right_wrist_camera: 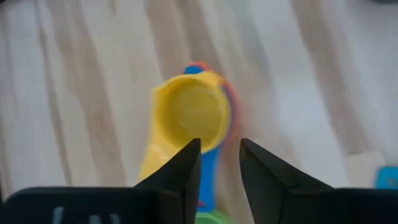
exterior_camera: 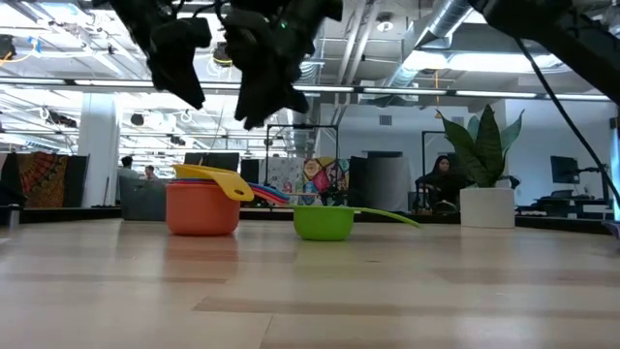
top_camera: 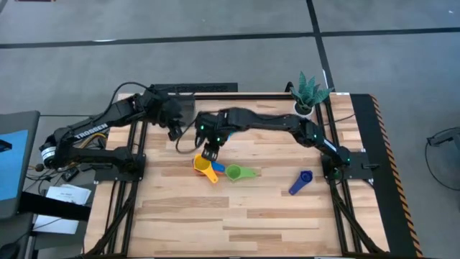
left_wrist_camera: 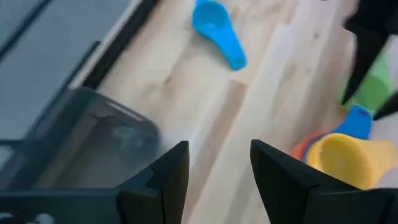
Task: Nest measuring cups in basket
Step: Stack the yellow measuring cup on top of the blue measuring cup
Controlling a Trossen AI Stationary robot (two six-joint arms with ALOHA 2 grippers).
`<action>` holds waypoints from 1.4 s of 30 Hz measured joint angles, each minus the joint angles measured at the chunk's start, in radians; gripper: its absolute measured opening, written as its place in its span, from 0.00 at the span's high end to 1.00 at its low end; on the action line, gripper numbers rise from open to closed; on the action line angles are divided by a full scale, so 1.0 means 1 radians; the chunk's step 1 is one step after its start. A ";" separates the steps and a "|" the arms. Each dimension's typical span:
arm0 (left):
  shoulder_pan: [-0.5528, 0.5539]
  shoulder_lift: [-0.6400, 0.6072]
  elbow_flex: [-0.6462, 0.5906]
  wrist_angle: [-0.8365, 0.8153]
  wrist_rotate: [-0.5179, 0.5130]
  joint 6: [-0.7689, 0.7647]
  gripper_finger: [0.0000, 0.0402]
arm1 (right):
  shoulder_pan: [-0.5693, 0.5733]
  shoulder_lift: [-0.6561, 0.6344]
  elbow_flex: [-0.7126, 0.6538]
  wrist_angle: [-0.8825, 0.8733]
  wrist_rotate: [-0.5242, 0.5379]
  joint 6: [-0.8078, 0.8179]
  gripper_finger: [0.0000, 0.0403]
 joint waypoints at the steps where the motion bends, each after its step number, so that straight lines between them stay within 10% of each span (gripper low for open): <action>1: -0.003 0.000 -0.016 0.016 0.015 -0.006 0.60 | 0.015 0.000 0.000 0.011 0.008 0.020 0.69; 30: -0.134 0.010 -0.229 0.330 0.266 0.008 0.60 | 0.379 0.026 0.002 0.206 0.573 0.711 0.97; 42: -0.183 0.187 -0.228 0.361 0.322 0.150 0.60 | 0.444 0.155 -0.001 0.311 0.634 0.574 0.98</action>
